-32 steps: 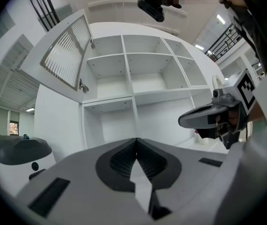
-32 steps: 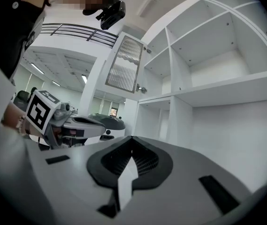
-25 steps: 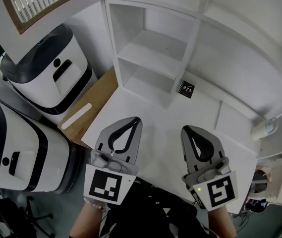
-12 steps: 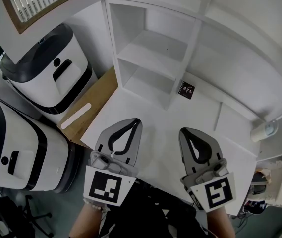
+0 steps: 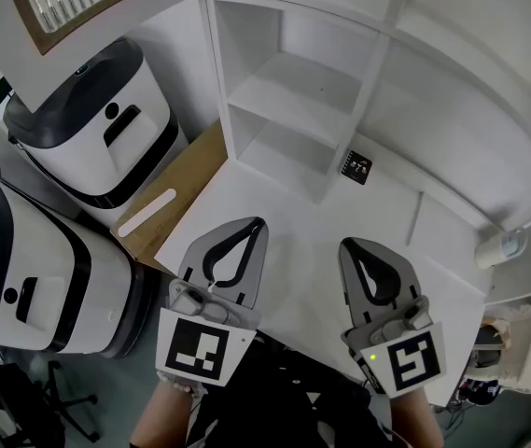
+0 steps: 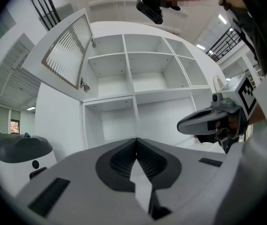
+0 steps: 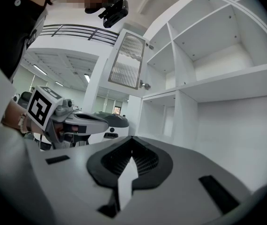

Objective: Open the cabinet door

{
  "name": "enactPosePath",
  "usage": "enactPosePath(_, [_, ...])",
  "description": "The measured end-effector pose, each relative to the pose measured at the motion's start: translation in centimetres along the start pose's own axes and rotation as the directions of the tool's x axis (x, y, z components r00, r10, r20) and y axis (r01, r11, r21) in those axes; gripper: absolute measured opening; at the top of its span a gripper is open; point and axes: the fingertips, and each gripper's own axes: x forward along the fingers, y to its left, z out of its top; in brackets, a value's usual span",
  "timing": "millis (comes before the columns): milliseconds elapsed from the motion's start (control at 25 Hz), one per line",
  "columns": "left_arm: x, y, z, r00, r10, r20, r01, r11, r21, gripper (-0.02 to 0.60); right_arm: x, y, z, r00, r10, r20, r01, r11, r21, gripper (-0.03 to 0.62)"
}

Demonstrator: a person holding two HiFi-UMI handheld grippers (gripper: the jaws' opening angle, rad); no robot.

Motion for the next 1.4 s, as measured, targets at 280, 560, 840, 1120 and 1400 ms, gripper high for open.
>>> enactPosePath(280, [0.0,0.0,0.0,1.0,-0.004,0.001,0.004,1.0,0.001,0.002,0.1,0.0,0.0,1.0,0.002,-0.003,-0.002,1.0,0.001,0.003])
enactPosePath(560, [-0.1,0.1,-0.1,1.0,-0.002,0.001,0.002,1.0,-0.008,0.002,0.2,0.4,-0.1,1.0,0.013,-0.007,-0.013,1.0,-0.011,0.003])
enactPosePath(840, [-0.5,0.2,-0.2,1.0,0.001,-0.005,-0.001,1.0,-0.003,0.002,0.4,0.7,0.0,1.0,0.024,-0.007,-0.024,1.0,-0.014,0.003])
enactPosePath(1120, [-0.7,0.2,-0.2,1.0,0.007,-0.007,-0.007,1.0,-0.011,0.002,0.3,1.1,-0.1,0.999,0.03,-0.015,-0.03,0.999,-0.016,0.003])
enactPosePath(1400, [-0.5,0.1,0.3,1.0,0.005,0.007,-0.005,1.0,0.001,0.002,0.2,1.4,-0.1,0.999,0.038,-0.014,-0.038,0.999,-0.018,0.003])
